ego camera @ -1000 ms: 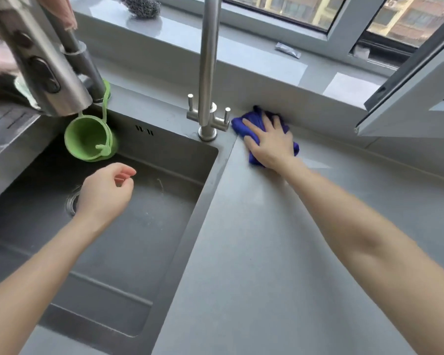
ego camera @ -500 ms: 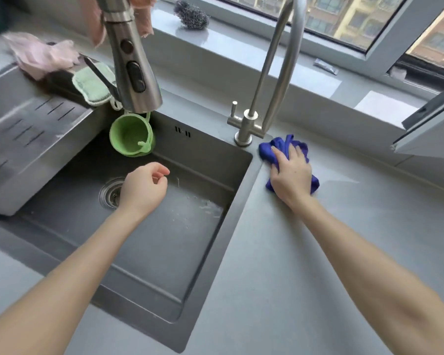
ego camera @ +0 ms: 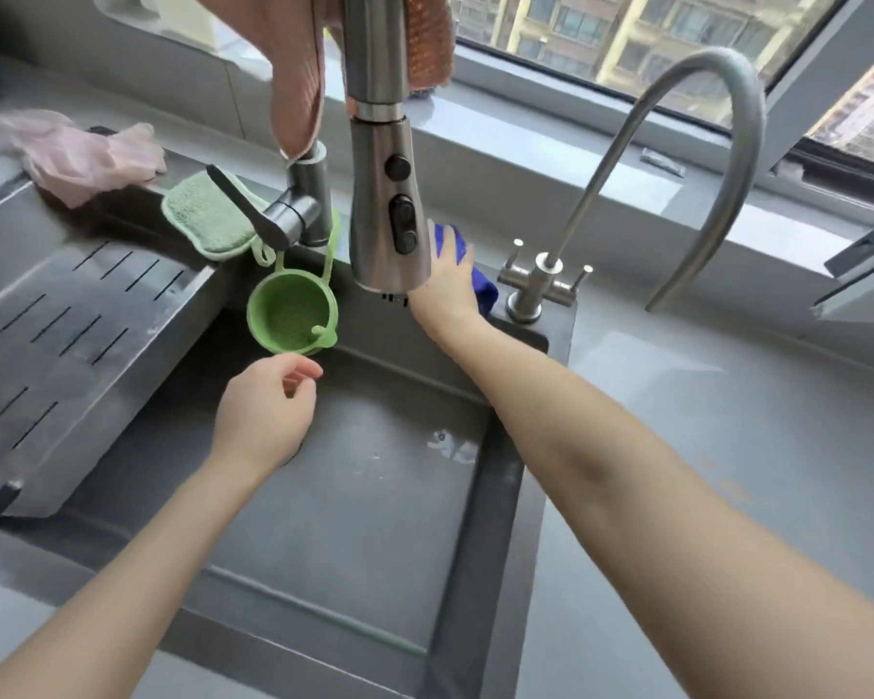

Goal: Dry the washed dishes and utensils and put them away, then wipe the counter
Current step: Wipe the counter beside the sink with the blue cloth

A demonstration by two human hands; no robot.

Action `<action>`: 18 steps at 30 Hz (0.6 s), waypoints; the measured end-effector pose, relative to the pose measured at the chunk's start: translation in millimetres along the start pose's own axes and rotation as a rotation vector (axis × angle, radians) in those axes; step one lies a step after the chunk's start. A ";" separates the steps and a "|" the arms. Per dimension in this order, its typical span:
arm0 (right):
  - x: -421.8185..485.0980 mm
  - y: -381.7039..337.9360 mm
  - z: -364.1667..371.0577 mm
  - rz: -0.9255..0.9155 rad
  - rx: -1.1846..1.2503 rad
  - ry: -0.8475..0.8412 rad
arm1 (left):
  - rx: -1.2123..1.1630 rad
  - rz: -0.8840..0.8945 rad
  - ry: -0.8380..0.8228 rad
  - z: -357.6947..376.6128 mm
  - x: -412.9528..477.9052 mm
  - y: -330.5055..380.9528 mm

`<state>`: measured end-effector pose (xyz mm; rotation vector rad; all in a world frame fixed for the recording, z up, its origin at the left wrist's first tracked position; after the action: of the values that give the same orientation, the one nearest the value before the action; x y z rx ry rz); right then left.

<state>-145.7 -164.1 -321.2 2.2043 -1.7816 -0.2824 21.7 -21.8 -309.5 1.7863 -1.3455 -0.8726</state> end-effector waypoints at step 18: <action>-151.4 57.0 -6.8 0.469 0.062 -0.159 | 0.031 0.224 -0.330 5.1 24.4 43.1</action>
<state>-228.4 -26.5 -299.8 1.7671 -2.3507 -0.3041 2.3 -54.5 -277.4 1.5204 -1.7382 -1.0565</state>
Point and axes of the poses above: each hand's wrist, its own x-axis towards the middle knuckle, its own z-axis out of the palm, y = z × x, the point moved 6 cm from there along x, towards the middle knuckle, and after that the axes turned 14 degrees about -x, right-handed, at the moved point
